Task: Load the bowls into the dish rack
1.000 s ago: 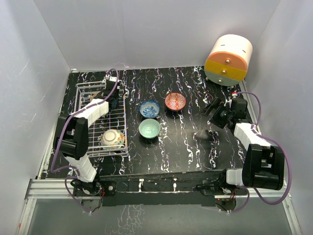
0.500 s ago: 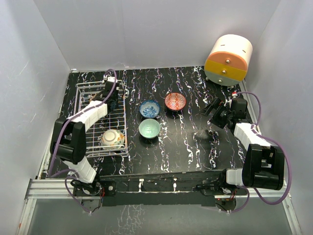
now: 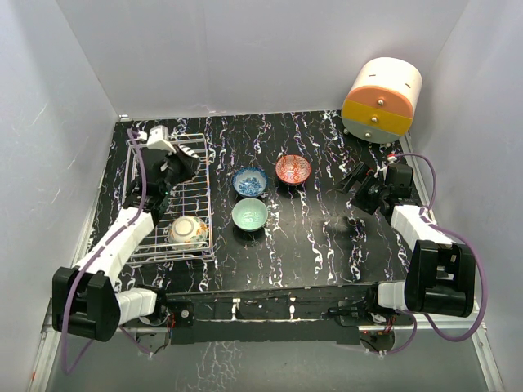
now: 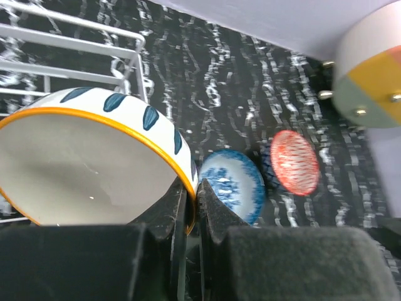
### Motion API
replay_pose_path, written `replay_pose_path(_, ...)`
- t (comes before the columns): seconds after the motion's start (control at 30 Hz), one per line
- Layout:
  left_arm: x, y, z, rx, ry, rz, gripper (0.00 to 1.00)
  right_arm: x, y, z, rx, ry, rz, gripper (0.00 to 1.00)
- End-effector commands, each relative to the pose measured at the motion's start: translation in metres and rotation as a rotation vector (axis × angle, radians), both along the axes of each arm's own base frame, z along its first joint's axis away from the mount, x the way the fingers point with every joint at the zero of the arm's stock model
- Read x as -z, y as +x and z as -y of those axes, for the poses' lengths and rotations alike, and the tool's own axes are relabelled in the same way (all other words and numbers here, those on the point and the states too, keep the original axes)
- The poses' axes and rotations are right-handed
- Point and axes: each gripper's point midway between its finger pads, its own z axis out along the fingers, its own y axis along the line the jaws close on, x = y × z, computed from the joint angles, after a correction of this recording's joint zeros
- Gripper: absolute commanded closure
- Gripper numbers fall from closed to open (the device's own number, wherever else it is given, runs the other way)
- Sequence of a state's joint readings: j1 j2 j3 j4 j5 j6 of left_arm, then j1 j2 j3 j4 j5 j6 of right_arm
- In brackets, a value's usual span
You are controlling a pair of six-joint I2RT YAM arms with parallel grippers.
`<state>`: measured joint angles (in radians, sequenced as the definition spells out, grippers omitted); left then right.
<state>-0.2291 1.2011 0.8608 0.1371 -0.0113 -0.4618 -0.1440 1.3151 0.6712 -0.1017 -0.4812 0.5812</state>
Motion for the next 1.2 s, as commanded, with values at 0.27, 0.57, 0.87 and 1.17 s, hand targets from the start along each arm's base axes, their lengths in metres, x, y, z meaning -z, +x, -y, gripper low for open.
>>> replay_pose_path(0.27,-0.062,-0.017,0.013,0.279,-0.563,0.363,1.0,-0.02,0.006,0.003,0.0,-0.028,0.075,0.02)
replay_pose_path(0.57,-0.05,-0.021,0.017,0.388,-0.592,0.482,1.0,-0.019,0.007,0.004,0.003,-0.032,0.07,0.02)
replay_pose_path(0.87,-0.019,-0.004,0.004,0.374,-0.644,0.456,1.0,-0.016,0.009,0.005,0.008,-0.04,0.061,0.02)
replay_pose_path(1.17,-0.004,0.011,-0.007,0.35,-0.641,0.425,1.0,-0.012,0.012,0.005,0.009,-0.032,0.053,0.02)
